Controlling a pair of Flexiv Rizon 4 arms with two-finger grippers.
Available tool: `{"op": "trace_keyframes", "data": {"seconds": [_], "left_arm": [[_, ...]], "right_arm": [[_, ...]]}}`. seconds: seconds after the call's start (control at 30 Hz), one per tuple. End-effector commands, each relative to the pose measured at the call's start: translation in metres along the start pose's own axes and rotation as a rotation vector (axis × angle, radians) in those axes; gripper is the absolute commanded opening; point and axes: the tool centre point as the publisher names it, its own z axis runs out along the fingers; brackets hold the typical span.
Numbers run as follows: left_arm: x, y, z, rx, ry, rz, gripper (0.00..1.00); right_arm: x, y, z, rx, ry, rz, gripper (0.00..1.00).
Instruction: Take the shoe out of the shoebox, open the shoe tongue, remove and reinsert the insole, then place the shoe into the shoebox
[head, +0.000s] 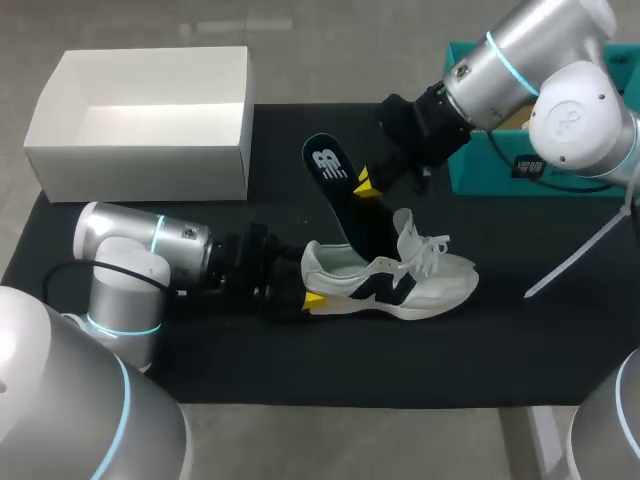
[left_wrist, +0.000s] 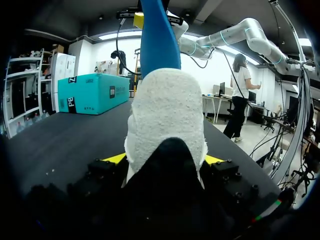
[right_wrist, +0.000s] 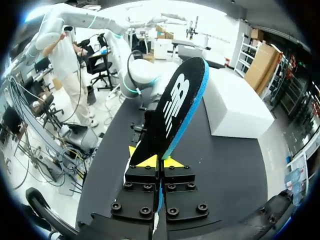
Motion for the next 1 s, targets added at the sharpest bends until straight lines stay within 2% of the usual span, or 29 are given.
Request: {"op": "trace_keyframes", "data": {"seconds": [0.03,0.17,0.33,1.0], "left_arm": [[0.0,0.0,0.0,0.001,0.0,0.0,0.0],[0.0,0.0,0.0,0.001,0.0,0.0,0.0],[0.0,0.0,0.0,0.001,0.0,0.0,0.0],[0.0,0.0,0.0,0.001,0.0,0.0,0.0]], "right_arm": [[0.024,0.005,-0.023,-0.101,-0.062,-0.012,0.0],[0.029,0.024,-0.045,-0.179,-0.1,-0.058,0.0],[0.025,0.04,-0.062,-0.172,-0.102,-0.075,0.0],[0.025,0.04,-0.062,-0.172,-0.102,-0.075,0.0]]}}
